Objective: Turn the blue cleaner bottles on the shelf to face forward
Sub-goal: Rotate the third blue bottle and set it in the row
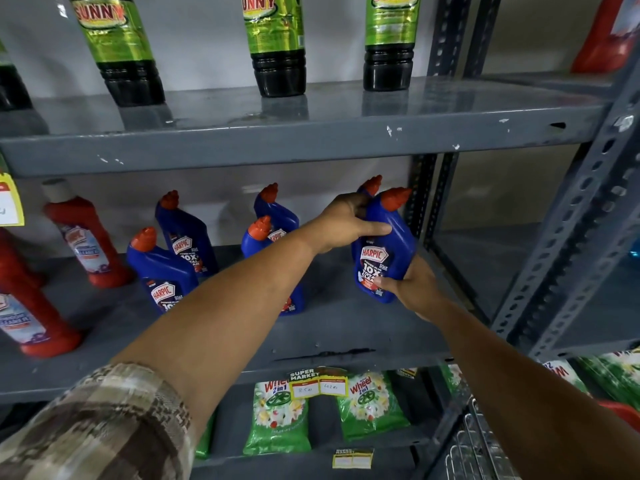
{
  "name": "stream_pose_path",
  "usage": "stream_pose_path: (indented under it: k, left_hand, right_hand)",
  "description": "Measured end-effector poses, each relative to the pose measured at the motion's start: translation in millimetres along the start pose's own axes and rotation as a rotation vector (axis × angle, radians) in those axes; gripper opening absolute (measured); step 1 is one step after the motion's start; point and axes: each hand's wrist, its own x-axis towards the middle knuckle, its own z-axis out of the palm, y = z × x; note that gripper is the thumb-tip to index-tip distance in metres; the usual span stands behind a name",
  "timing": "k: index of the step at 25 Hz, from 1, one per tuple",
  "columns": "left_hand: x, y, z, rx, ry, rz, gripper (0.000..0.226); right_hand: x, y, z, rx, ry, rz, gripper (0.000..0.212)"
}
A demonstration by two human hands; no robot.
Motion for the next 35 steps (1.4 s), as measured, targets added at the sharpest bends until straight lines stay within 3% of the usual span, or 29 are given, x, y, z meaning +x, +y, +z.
stream_pose_path:
  k: [2, 6, 15, 17, 19, 22, 24, 28, 35]
  left_hand:
    - [-2.2, -6.9, 5.8, 0.061, 0.118, 0.012, 0.045]
    - [-4.5, -24.4, 23.0, 0.142, 0.3, -0.041, 0.05]
    - [-5.7, -49.8, 33.7, -0.004, 0.433, -0.125, 0.045]
    - [-10.9, -56.0, 34.6, -0.072, 0.407, -0.094, 0.048]
    - [-19.6, -68.2, 32.8, -0.12, 0.247, -0.1, 0.053]
    - [-34.1, -94.9, 35.6, -0.054, 0.015, -0.172, 0.042]
    - [-38.2, -107.1, 41.7, -0.035, 0.046, -0.186, 0.036]
    - [-43.5, -109.3, 49.6, 0.006, 0.17, -0.225, 0.032]
    - [-62.8, -105.7, 59.5, 0.001, 0.156, -0.197, 0.036]
  right_hand:
    - [8.0, 1.7, -7.6, -0.08, -0.046, 0.018, 0.075]
    - [21.4, 6.7, -11.7, -0.216, -0.158, 0.073, 0.078]
    - [29.6, 21.5, -11.4, -0.264, -0.241, 0.067, 0.07]
    - [29.1, 24.8, -12.0, -0.21, -0.249, 0.057, 0.066]
    - [28.2, 27.7, -14.1, -0.143, -0.239, 0.057, 0.063]
    - [21.5, 29.1, -15.7, -0.02, -0.207, 0.075, 0.046]
    - [15.4, 27.5, -13.4, 0.024, -0.182, 0.076, 0.036]
    - [3.7, 28.9, -11.5, 0.038, -0.154, 0.07, 0.05]
    - [-19.2, 40.1, -18.8, 0.013, -0.143, 0.063, 0.062]
